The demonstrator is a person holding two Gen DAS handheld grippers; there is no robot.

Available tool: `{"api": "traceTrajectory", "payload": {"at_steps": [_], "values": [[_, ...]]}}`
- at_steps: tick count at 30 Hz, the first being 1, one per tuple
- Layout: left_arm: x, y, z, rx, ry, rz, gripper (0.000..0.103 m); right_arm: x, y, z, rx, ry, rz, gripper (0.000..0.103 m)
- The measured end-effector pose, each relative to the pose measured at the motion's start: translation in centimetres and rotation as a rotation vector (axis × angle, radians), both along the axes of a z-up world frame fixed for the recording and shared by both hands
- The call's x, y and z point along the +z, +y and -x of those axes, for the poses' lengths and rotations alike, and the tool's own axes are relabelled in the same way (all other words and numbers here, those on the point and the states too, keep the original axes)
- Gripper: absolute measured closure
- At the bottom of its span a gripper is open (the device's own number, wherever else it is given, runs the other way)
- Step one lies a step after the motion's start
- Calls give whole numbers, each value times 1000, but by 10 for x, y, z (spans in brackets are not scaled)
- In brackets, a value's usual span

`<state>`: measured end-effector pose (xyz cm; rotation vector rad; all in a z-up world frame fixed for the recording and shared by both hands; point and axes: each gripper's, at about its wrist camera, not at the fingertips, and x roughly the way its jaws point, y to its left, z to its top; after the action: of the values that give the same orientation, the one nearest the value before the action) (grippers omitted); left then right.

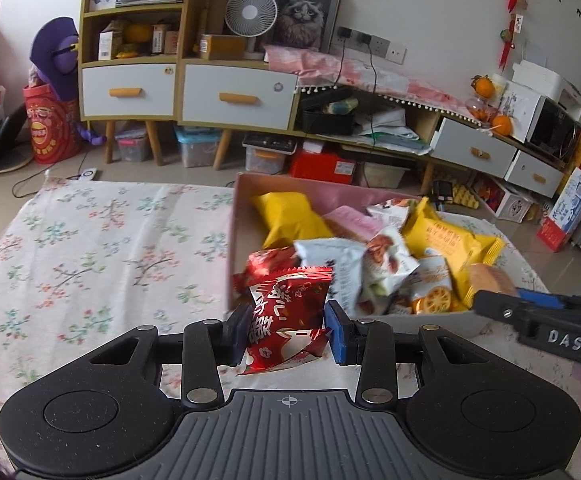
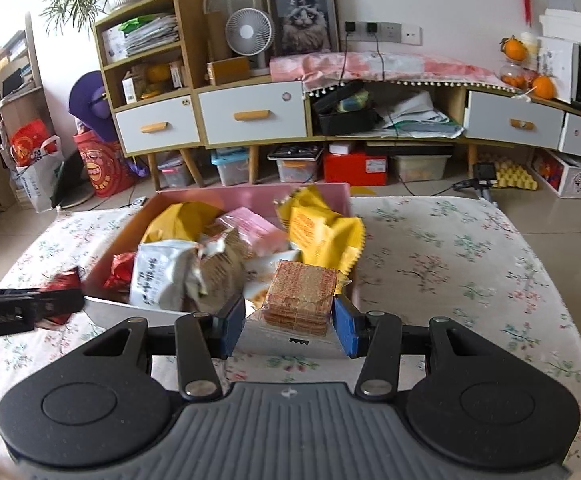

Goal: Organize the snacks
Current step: 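Carry both snacks into the pink box and open both tools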

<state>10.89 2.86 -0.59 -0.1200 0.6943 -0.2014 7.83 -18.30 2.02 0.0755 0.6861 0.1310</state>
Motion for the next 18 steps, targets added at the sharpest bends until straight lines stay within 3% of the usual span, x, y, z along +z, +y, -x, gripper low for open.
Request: {"api": "traceTrajectory", "payload": {"at_steps": [9, 18], "values": [[-5, -16, -19, 12, 2, 50, 66, -3, 4, -6, 2, 27, -101, 59], [1, -25, -44, -42, -40, 48, 66, 1, -12, -15, -106, 60, -227, 59]]}}
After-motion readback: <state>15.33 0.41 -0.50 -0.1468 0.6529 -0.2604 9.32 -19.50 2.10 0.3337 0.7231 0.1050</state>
